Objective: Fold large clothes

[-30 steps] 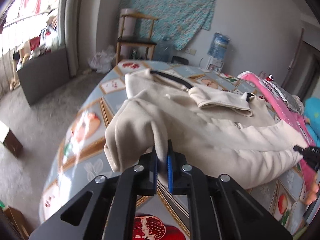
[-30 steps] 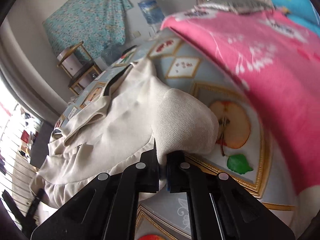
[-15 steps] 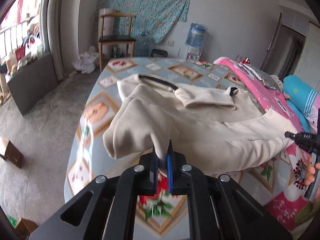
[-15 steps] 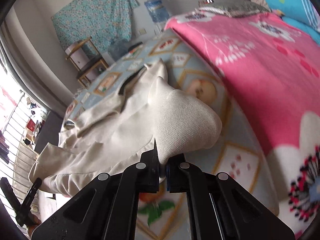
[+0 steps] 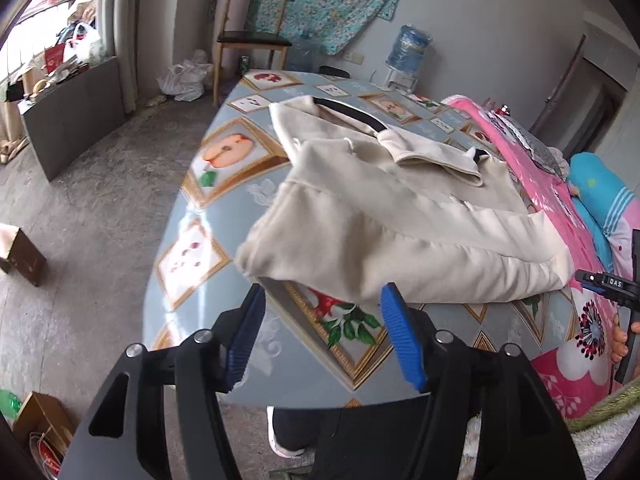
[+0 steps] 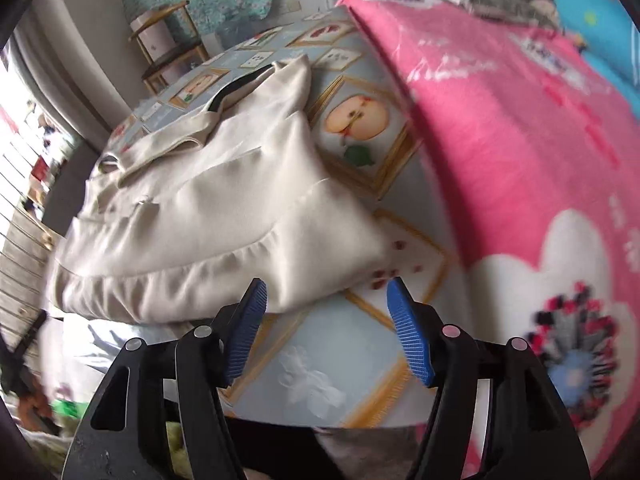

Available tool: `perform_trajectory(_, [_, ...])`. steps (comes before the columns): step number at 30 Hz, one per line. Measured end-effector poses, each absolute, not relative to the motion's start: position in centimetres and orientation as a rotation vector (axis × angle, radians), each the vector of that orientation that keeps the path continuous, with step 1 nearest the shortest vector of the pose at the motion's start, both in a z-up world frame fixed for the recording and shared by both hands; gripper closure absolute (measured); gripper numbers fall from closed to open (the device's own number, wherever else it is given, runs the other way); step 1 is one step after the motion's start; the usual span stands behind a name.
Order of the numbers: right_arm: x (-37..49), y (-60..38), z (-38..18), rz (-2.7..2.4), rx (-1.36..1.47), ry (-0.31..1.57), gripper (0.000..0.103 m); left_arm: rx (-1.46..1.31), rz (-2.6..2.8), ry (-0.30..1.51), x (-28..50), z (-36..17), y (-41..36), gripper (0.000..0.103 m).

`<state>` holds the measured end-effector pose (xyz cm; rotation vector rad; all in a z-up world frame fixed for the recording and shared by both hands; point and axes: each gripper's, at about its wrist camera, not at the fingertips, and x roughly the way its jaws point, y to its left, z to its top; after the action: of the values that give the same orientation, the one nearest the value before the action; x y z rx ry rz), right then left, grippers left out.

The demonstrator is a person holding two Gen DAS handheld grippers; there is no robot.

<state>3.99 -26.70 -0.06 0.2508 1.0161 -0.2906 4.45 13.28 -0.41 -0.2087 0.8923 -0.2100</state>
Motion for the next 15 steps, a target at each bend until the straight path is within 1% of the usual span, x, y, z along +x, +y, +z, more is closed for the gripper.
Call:
perform_trajectory(4, [6.5,-24.4,2.3,-0.140,0.266,0.919,0.041,-0.246,-0.196,0.841,5.1,1.2,13.9,0.044])
perform_trajectory(8, [11.6,-18.7,3.0,0.200,0.200,0.886,0.041,-0.198,-0.162,0.819,8.9,2.2,13.0,0.044])
perform_trajectory(11, [15.6,-14.5,1.7,0.421,0.147,0.954,0.043,-0.202,-0.155,0.866,12.5,1.5,12.4,0.044])
perform_trajectory(15, [20.1,-11.1,-1.3,0.559,0.090,1.068,0.043,-0.247,-0.206,0.941,16.5,-0.9,12.2,0.044])
